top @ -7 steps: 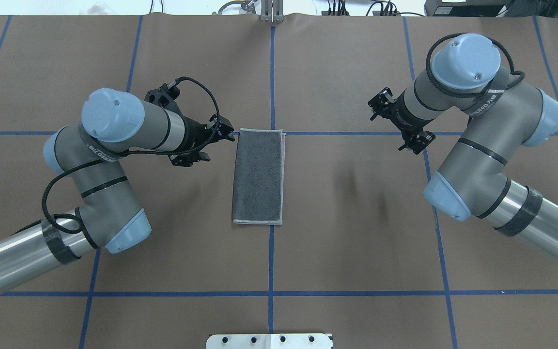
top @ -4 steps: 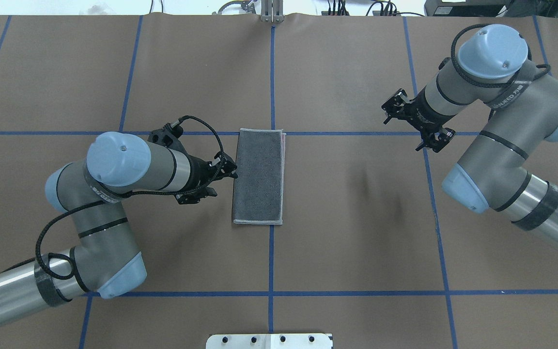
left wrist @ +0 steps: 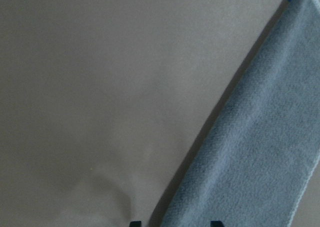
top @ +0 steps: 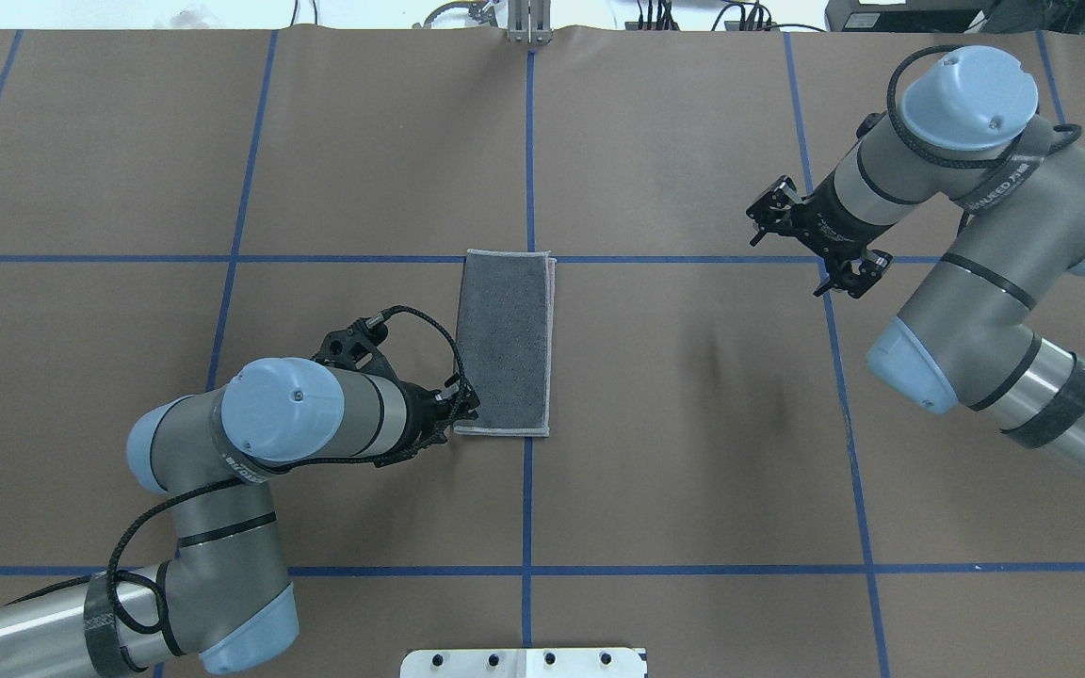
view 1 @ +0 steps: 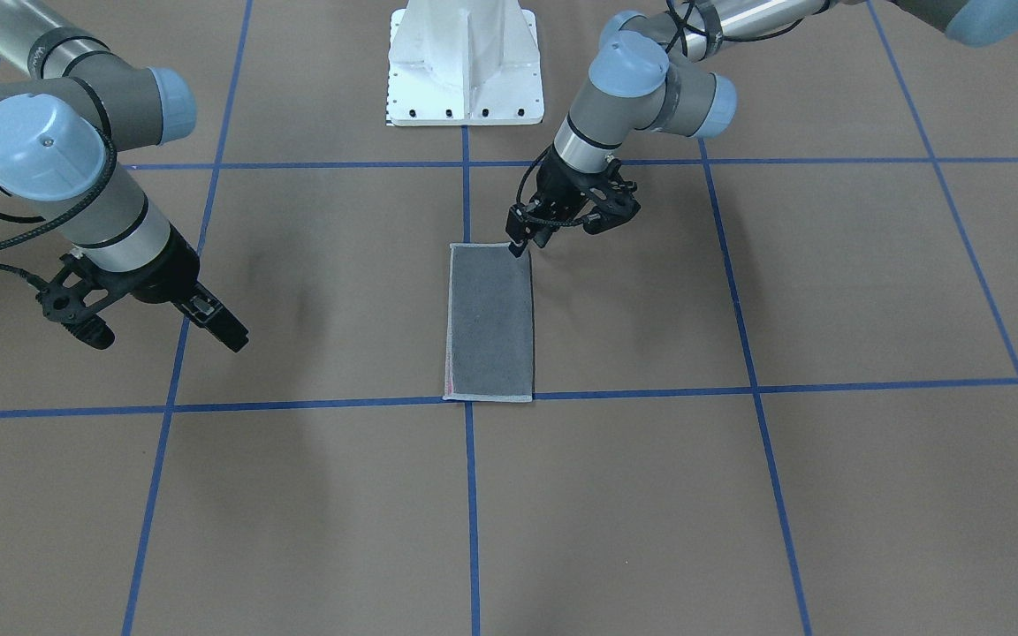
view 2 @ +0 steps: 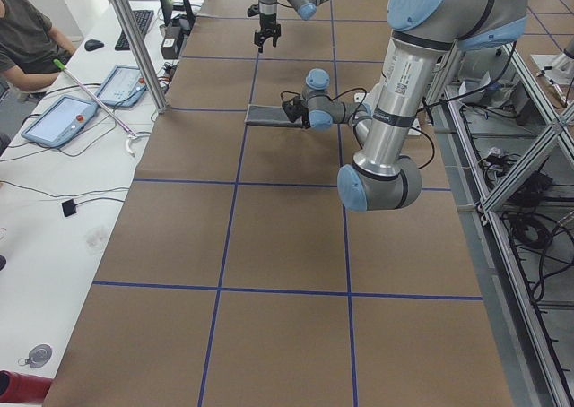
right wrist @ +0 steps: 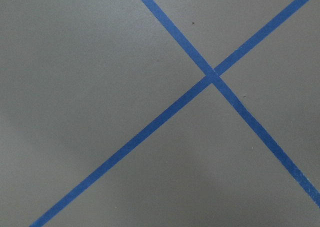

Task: Fold towel twice with both arms
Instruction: 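Move the left gripper to the strip's near end and grasp its edge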

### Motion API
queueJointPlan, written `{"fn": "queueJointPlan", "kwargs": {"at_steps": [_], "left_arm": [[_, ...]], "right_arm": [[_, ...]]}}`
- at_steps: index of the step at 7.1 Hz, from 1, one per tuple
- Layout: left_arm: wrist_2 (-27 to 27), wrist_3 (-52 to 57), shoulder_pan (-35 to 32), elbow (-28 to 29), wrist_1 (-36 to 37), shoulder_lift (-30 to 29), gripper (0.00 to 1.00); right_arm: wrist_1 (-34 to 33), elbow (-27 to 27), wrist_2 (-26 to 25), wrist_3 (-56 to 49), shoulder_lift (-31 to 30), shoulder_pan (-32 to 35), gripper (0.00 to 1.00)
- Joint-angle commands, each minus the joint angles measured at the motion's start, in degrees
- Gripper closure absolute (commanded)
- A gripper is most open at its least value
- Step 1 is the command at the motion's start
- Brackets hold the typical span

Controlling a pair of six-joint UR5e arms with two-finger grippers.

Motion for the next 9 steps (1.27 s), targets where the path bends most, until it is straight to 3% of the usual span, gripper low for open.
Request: {"fn": "queueJointPlan", "kwargs": {"at_steps": [1, 5, 9], "left_arm": [[0.4, 0.0, 0.4, 0.1, 0.0, 0.0, 0.51], [0.5, -0.2, 0.5, 0.3, 0.0, 0.0, 1.00], [0.4, -0.7, 0.4, -2.7, 0.0, 0.1, 1.00]], "right_arm": [[0.0, 0.0, 0.0, 0.0, 0.0, 0.0, 0.00], [0.0, 0.0, 0.0, 0.2, -0.1, 0.0, 0.00], [0.0, 0.1, -0.1, 0.2, -0.7, 0.1, 0.00]]}}
